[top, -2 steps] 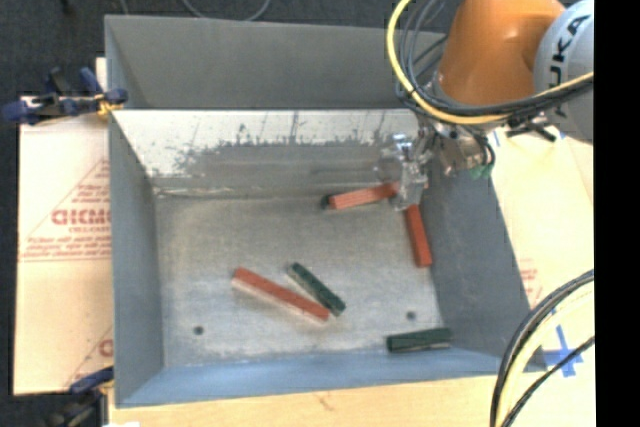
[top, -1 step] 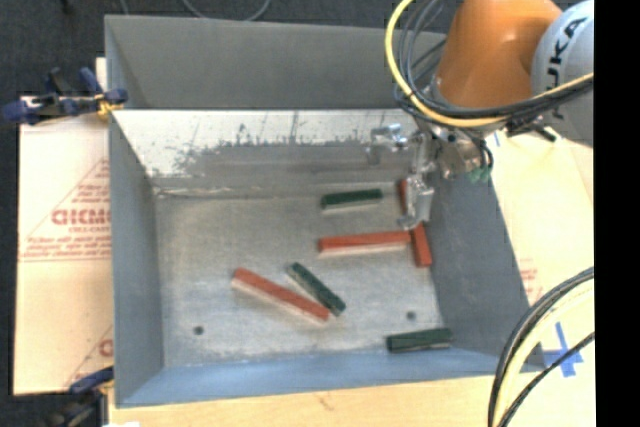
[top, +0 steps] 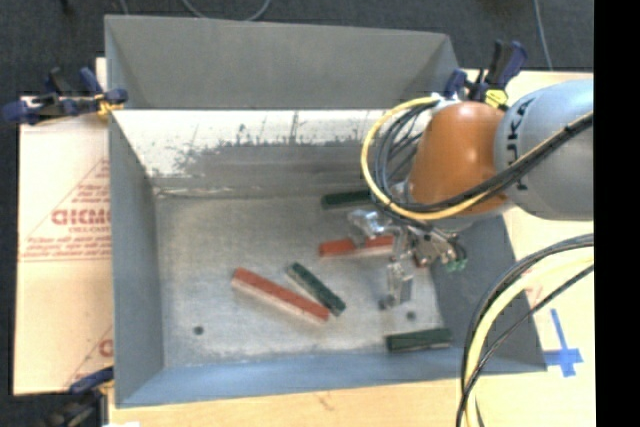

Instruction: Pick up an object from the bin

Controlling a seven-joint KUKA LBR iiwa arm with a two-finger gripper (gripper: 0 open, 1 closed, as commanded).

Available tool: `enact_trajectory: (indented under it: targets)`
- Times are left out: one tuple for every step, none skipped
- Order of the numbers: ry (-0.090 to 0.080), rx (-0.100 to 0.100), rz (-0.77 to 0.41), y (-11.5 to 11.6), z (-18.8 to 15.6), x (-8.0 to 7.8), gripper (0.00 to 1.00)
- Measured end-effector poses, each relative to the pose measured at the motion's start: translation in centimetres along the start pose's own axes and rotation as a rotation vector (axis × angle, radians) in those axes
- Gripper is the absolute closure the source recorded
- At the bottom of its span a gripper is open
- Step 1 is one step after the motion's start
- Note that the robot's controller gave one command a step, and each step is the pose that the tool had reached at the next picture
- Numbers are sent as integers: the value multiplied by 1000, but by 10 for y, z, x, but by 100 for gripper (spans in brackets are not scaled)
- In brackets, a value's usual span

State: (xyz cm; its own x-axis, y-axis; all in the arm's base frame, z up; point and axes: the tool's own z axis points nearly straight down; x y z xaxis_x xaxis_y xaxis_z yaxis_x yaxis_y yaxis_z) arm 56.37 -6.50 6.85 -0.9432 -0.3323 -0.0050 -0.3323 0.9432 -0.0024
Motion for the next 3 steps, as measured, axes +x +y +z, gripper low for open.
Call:
enact_trajectory:
  targets:
    - [-11, 3, -3, -1, -6, -5, 100]
    - [-2, 1, -4, 0, -3, -2, 0]
    - [-3, 1, -4, 0, -3, -2, 100]
